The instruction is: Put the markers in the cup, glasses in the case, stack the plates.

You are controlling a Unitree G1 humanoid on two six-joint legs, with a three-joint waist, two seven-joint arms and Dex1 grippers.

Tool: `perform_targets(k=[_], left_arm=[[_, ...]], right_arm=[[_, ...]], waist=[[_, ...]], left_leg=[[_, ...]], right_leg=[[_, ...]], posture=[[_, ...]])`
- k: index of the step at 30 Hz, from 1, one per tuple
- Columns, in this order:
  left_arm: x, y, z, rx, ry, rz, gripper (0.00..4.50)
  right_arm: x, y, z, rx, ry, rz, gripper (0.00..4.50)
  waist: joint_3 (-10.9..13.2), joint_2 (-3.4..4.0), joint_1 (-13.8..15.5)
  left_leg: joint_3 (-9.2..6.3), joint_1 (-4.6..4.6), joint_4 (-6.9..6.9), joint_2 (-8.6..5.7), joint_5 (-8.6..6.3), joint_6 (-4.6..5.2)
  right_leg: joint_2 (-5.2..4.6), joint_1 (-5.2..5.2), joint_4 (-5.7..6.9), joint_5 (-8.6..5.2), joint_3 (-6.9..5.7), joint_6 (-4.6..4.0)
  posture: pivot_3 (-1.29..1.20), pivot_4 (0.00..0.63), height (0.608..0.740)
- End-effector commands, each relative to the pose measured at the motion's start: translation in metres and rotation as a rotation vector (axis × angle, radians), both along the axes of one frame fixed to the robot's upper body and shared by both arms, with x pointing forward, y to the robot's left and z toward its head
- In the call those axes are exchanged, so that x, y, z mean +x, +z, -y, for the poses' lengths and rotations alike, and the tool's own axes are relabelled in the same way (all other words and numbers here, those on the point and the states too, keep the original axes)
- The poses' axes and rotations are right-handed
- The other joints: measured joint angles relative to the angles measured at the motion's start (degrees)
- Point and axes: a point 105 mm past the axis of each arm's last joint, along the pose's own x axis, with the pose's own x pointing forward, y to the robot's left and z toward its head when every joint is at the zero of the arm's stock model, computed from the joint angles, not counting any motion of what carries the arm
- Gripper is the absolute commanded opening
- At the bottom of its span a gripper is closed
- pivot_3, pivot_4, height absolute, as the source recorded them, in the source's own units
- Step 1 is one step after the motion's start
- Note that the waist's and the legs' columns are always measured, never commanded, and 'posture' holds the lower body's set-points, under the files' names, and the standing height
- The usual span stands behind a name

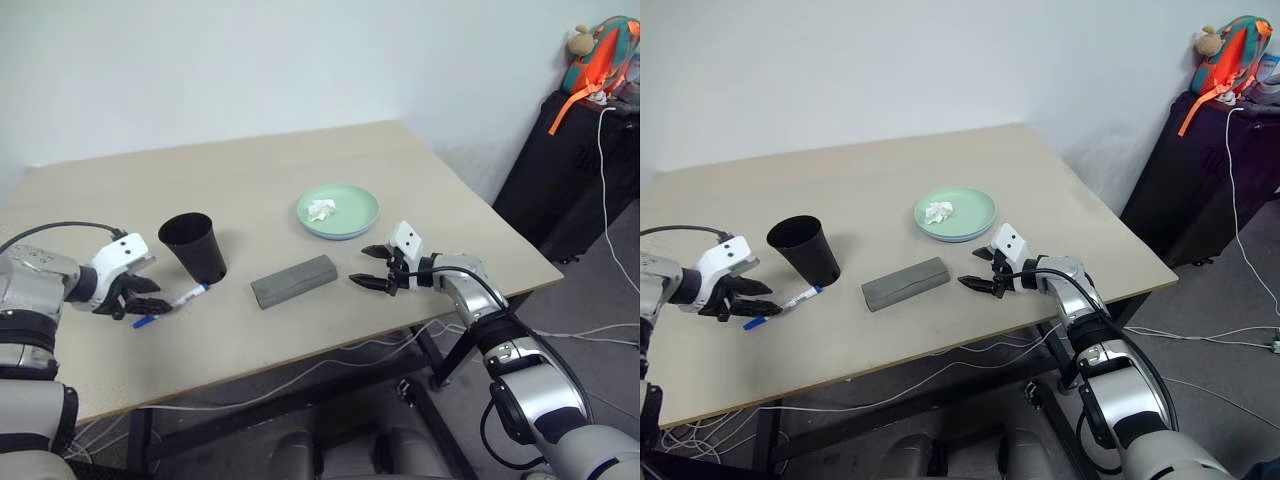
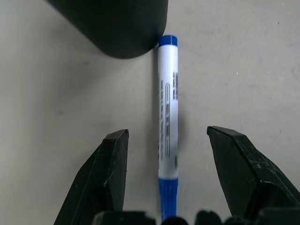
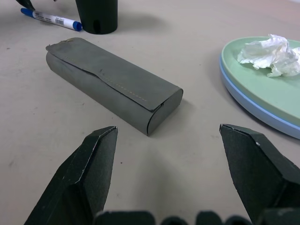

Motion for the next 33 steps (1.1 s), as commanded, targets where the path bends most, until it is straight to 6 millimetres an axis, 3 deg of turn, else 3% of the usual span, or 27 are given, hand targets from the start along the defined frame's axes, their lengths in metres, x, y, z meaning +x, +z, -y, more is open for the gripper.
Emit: perform_targets(k=[1, 7, 8, 10, 16, 25, 33], left_arm=[[0.004, 0.003, 0.001, 0.014, -0.016, 0.006, 2.79], [0.000, -0.009, 0.001, 0.017, -0.011, -0.040, 2.79], [0.000, -0.011, 0.000, 0.017, -0.009, -0.044, 2.62], [0.000, -0.012, 0.000, 0.016, -0.007, -0.048, 2.22], [-0.001, -0.014, 0.000, 0.011, -0.003, -0.051, 0.14], [-0.005, -0.018, 0.001, -0.016, -0.017, -0.065, 0.06], [-0.023, -0.001, 0.033, -0.148, -0.204, -0.062, 0.06]], right_arm=[[0.004, 0.016, -0.002, 0.010, 0.009, 0.062, 3.79], [0.004, 0.016, -0.002, 0.012, 0.007, 0.063, 3.79], [0.004, 0.016, -0.002, 0.012, 0.007, 0.063, 3.79], [0.004, 0.016, -0.002, 0.012, 0.007, 0.065, 3.79], [0.004, 0.017, -0.001, 0.010, 0.007, 0.067, 3.79], [0.005, 0.017, -0.002, 0.008, 0.010, 0.070, 3.79], [0.004, 0.017, -0.001, 0.006, 0.012, 0.071, 3.79]], waist=[[0.0, -0.01, 0.0], [0.0, -0.02, 0.0], [0.0, -0.02, 0.0], [0.0, -0.02, 0.0], [0.0, -0.02, 0.0], [0.0, -0.02, 0.0], [0.0, -0.01, 0.0]], left_leg=[[0.00, 0.00, 0.00, 0.00, 0.00, 0.00], [-0.02, 0.00, 0.02, 0.01, 0.00, 0.00], [-0.01, 0.00, 0.03, 0.01, 0.00, 0.00], [-0.02, 0.00, 0.05, 0.01, 0.00, 0.00], [-0.02, 0.00, 0.05, 0.01, 0.00, 0.00], [-0.01, 0.01, 0.06, 0.00, 0.00, 0.00], [0.01, -0.01, 0.05, 0.00, -0.01, 0.01]], right_leg=[[0.00, 0.00, 0.01, 0.00, 0.00, 0.00], [0.00, 0.00, 0.02, 0.00, -0.01, 0.00], [0.00, 0.00, 0.02, 0.00, -0.01, 0.00], [-0.01, 0.01, 0.02, 0.00, -0.01, -0.01], [-0.01, 0.00, 0.04, 0.00, -0.01, 0.00], [-0.01, 0.00, 0.05, 0.00, 0.00, 0.00], [-0.06, -0.02, 0.02, 0.00, 0.04, 0.00]], posture=[[0.00, 0.000, 0.740], [0.00, 0.000, 0.740], [0.00, 0.000, 0.740], [0.00, 0.000, 0.740], [0.00, 0.000, 0.740], [0.00, 0.000, 0.740], [0.00, 0.000, 0.740]])
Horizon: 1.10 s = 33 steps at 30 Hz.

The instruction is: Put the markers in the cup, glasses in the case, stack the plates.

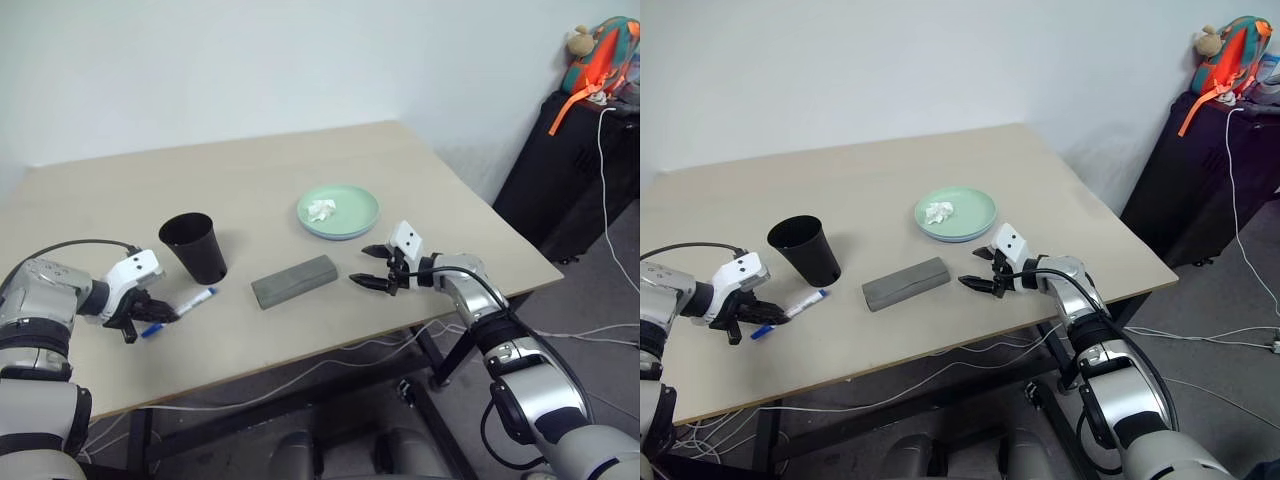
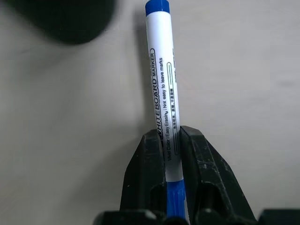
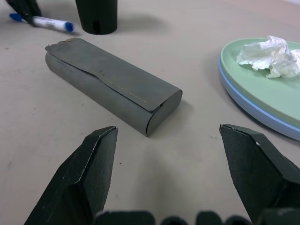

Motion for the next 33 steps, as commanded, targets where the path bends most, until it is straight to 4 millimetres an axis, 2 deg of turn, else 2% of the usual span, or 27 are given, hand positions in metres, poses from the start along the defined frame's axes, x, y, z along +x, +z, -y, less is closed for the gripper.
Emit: perform_targets(k=[1, 5, 11, 15, 19, 23, 28, 33], left_arm=[[-0.003, 0.019, 0.015, -0.042, -0.079, 0.042, 0.06], [-0.007, 0.030, 0.034, -0.073, -0.123, 0.111, 0.06], [0.016, 0.080, 0.082, -0.316, -0.091, 0.387, 0.06], [0.028, 0.105, 0.096, -0.394, -0.048, 0.543, 0.06], [0.055, 0.130, 0.091, -0.410, 0.114, 0.796, 0.06], [0.068, 0.147, 0.079, -0.442, 0.266, 0.989, 0.06], [0.073, 0.152, 0.067, -0.407, 0.390, 1.168, 0.06], [0.069, 0.145, 0.048, -0.378, 0.522, 1.268, 0.06]], right_arm=[[0.004, 0.016, -0.001, 0.006, 0.012, 0.063, 3.79], [0.003, 0.015, -0.002, 0.005, 0.017, 0.060, 3.79], [0.002, 0.015, -0.003, 0.003, 0.028, 0.056, 3.79], [0.001, 0.014, -0.003, -0.001, 0.034, 0.054, 3.79], [0.000, 0.014, -0.002, -0.004, 0.039, 0.052, 3.79], [-0.002, 0.013, -0.003, -0.006, 0.044, 0.048, 3.79], [-0.003, 0.013, -0.004, -0.009, 0.052, 0.045, 3.79], [-0.003, 0.014, -0.004, -0.009, 0.054, 0.046, 3.79]], waist=[[0.0, 0.00, 0.0], [0.0, 0.00, 0.0], [0.0, -0.01, 0.0], [0.0, -0.01, 0.0], [0.0, -0.03, 0.0], [0.0, -0.03, 0.0], [0.0, -0.04, 0.0], [0.0, -0.04, 0.0]], left_leg=[[-0.01, 0.00, 0.01, 0.00, 0.00, 0.00], [-0.09, 0.00, 0.00, 0.05, 0.00, 0.00], [-0.24, 0.02, 0.03, 0.03, 0.00, 0.00], [-0.23, 0.04, 0.06, 0.02, 0.01, 0.01], [-0.20, 0.04, 0.05, 0.02, 0.03, 0.02], [-0.22, 0.06, 0.14, -0.01, 0.04, 0.01], [-0.19, 0.05, 0.14, -0.03, 0.04, 0.00], [-0.17, 0.05, 0.12, -0.03, 0.04, 0.00]], right_leg=[[-0.01, 0.01, 0.00, 0.00, 0.00, 0.00], [0.01, 0.00, 0.01, 0.01, -0.02, -0.03], [0.01, 0.08, 0.00, 0.01, -0.07, -0.03], [0.08, 0.11, 0.00, 0.02, -0.04, -0.02], [0.17, 0.12, 0.02, 0.07, -0.05, 0.07], [0.16, 0.21, 0.02, 0.10, -0.05, 0.09], [0.15, 0.21, 0.02, 0.11, -0.04, 0.11], [0.14, 0.20, 0.01, 0.12, -0.03, 0.11]], posture=[[0.00, 0.000, 0.740], [0.00, 0.000, 0.740], [0.00, 0.000, 0.740], [0.00, 0.000, 0.740], [0.00, 0.000, 0.740], [0.00, 0.000, 0.740], [0.00, 0.000, 0.740], [0.00, 0.000, 0.740]])
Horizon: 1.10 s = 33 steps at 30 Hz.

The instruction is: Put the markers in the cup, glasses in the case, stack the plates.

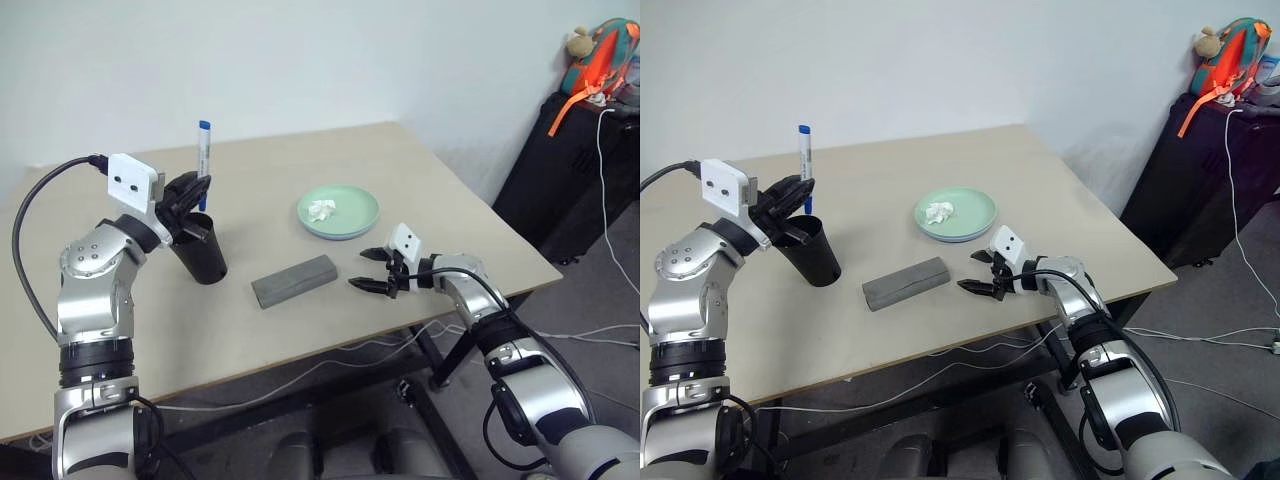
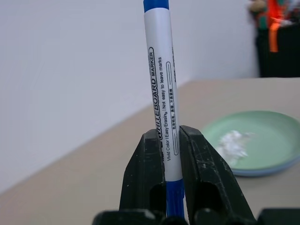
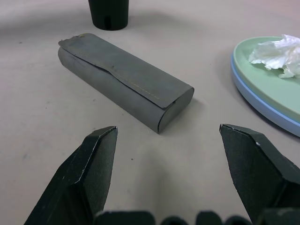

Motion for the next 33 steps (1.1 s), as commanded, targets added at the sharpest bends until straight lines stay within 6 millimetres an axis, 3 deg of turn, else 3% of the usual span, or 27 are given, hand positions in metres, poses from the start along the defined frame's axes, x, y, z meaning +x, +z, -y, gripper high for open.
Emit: perform_targets(k=[1, 20, 33], left_arm=[[-0.005, 0.010, -0.022, -0.033, 0.126, 0.100, 0.06], [0.010, -0.033, -0.030, -0.128, 0.184, 0.063, 0.06], [0.012, -0.037, -0.032, -0.127, 0.182, 0.057, 0.06]], right_arm=[[0.002, 0.016, -0.002, 0.010, 0.018, 0.056, 3.79], [0.001, 0.020, -0.004, 0.022, 0.029, 0.056, 3.79], [-0.006, 0.039, -0.008, 0.135, 0.084, 0.001, 3.79]], waist=[[0.0, -0.01, 0.0], [0.0, -0.07, 0.0], [-0.1, -0.09, 0.0]], left_leg=[[0.01, -0.01, 0.00, 0.00, 0.00, 0.00], [0.04, -0.01, 0.04, 0.01, 0.00, -0.01], [0.02, -0.02, 0.03, 0.02, -0.01, -0.02]], right_leg=[[0.00, 0.00, 0.00, 0.00, 0.00, 0.00], [-0.02, -0.01, -0.01, 0.06, -0.05, -0.01], [-0.02, -0.03, -0.01, 0.06, -0.06, -0.02]], posture=[[0.00, 0.000, 0.740], [0.00, 0.000, 0.740], [0.00, 0.000, 0.740]])
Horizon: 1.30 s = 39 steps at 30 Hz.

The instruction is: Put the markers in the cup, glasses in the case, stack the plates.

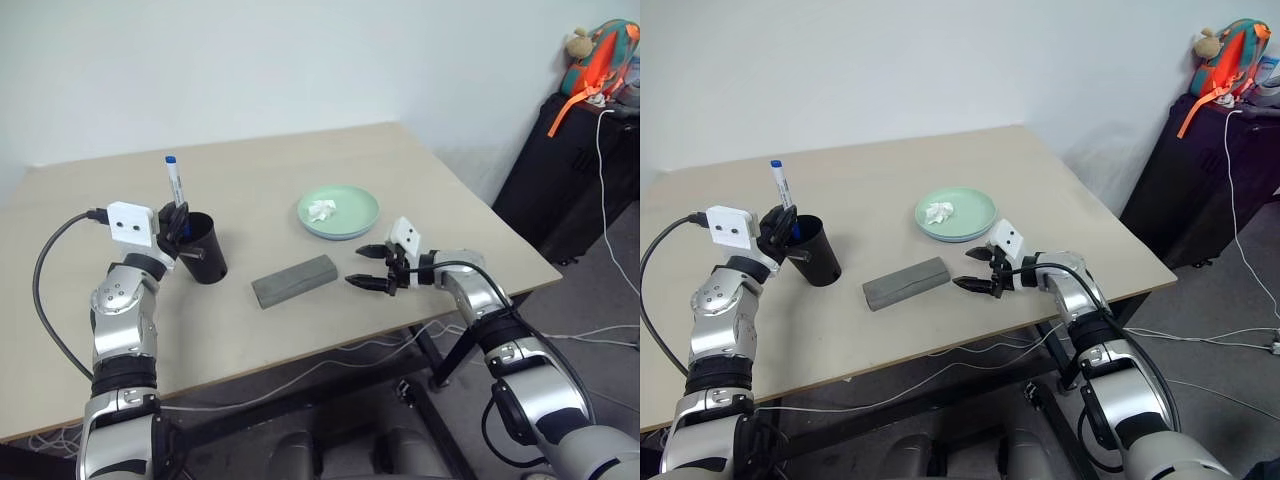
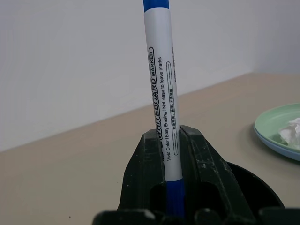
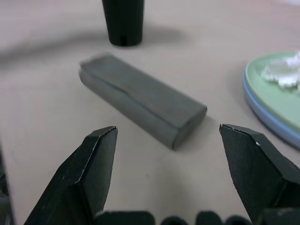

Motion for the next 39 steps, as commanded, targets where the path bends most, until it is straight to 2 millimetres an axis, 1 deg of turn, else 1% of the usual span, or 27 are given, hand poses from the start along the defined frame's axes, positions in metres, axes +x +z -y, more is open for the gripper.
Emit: perform_targets(k=[1, 8, 10, 11, 15, 25, 28, 30, 32, 34, 36, 39], left_arm=[[0.003, 0.022, 0.002, 0.016, -0.014, 0.071, 0.06], [0.006, 0.017, 0.007, 0.007, -0.027, 0.062, 0.06], [0.006, 0.016, 0.009, -0.001, -0.033, 0.058, 0.79], [0.007, 0.016, 0.009, -0.003, -0.036, 0.057, 1.04], [0.008, 0.016, 0.013, 0.002, -0.046, 0.057, 2.38], [0.007, 0.021, 0.013, 0.003, -0.047, 0.074, 2.38], [0.004, 0.030, 0.012, -0.017, -0.057, 0.098, 2.38], [-0.001, 0.038, 0.016, -0.024, -0.114, 0.104, 2.38], [-0.010, 0.050, 0.023, -0.026, -0.201, 0.101, 2.38], [-0.024, 0.059, 0.032, -0.029, -0.314, 0.079, 2.38], [-0.040, 0.059, 0.042, -0.017, -0.415, 0.016, 2.38], [-0.052, 0.055, 0.050, -0.015, -0.474, -0.051, 2.38]], right_arm=[[-0.001, 0.020, -0.002, 0.061, 0.020, 0.033, 3.79], [0.000, 0.023, -0.004, 0.076, 0.018, 0.038, 3.79], [0.000, 0.023, -0.004, 0.076, 0.017, 0.039, 3.79], [0.001, 0.023, -0.004, 0.076, 0.016, 0.039, 3.79], [0.001, 0.023, -0.003, 0.072, 0.013, 0.042, 3.79], [0.001, 0.022, -0.002, 0.070, 0.011, 0.043, 3.79], [0.001, 0.022, -0.002, 0.069, 0.009, 0.044, 3.79], [0.002, 0.022, 0.001, 0.068, 0.004, 0.045, 3.79], [0.004, 0.024, 0.004, 0.069, -0.003, 0.049, 3.79], [0.005, 0.027, 0.006, 0.070, -0.008, 0.055, 3.79], [0.007, 0.027, 0.008, 0.063, -0.014, 0.060, 3.79], [0.008, 0.027, 0.012, 0.057, -0.022, 0.063, 3.79]], waist=[[0.0, -0.01, 0.0], [0.0, -0.01, 0.0], [0.0, -0.01, 0.0], [0.0, -0.01, 0.0], [0.0, -0.01, 0.0], [0.0, -0.01, 0.0], [0.0, -0.01, 0.0], [0.0, -0.02, 0.0], [0.0, -0.02, 0.0], [0.0, -0.02, -0.2], [0.0, -0.02, -0.2], [0.0, -0.01, 0.0]], left_leg=[[0.00, 0.00, 0.00, 0.00, 0.00, 0.00], [0.01, -0.01, -0.01, 0.00, 0.00, 0.00], [0.01, 0.00, -0.01, 0.00, 0.00, 0.00], [0.01, 0.00, -0.01, 0.00, 0.00, 0.00], [0.01, -0.01, -0.01, 0.00, 0.00, 0.00], [0.01, 0.00, -0.03, 0.00, 0.00, 0.00], [0.01, -0.01, -0.03, 0.00, 0.00, 0.00], [0.00, -0.02, -0.03, 0.00, 0.00, 0.00], [0.01, -0.03, -0.04, 0.00, 0.00, 0.00], [0.03, -0.03, -0.11, 0.01, -0.01, -0.01], [0.10, -0.03, -0.21, 0.02, -0.02, -0.02], [0.10, 0.00, -0.28, 0.04, -0.02, -0.02]], right_leg=[[0.00, 0.00, 0.00, 0.00, 0.00, 0.00], [-0.02, -0.01, 0.00, 0.00, 0.00, 0.00], [-0.01, -0.01, 0.00, 0.00, -0.01, 0.00], [-0.01, -0.01, 0.00, 0.00, -0.01, 0.00], [-0.01, -0.01, 0.00, 0.00, -0.01, 0.00], [-0.02, -0.02, -0.01, 0.00, -0.01, 0.00], [-0.02, -0.02, -0.01, 0.00, -0.01, 0.00], [-0.02, -0.03, -0.02, 0.00, -0.01, 0.00], [-0.02, -0.04, -0.04, 0.00, -0.01, 0.00], [-0.03, -0.06, -0.08, -0.01, 0.00, -0.01], [-0.04, -0.14, -0.10, -0.03, 0.03, -0.02], [-0.03, -0.14, -0.13, -0.07, 0.03, -0.09]], posture=[[0.00, 0.000, 0.740], [0.00, 0.000, 0.740], [0.00, 0.000, 0.740], [0.00, 0.000, 0.740], [0.00, 0.000, 0.740], [0.00, 0.000, 0.740], [0.00, 0.000, 0.740], [0.00, 0.000, 0.740], [0.00, 0.000, 0.740], [0.00, 0.000, 0.740], [0.00, 0.000, 0.740], [0.00, 0.000, 0.740]])
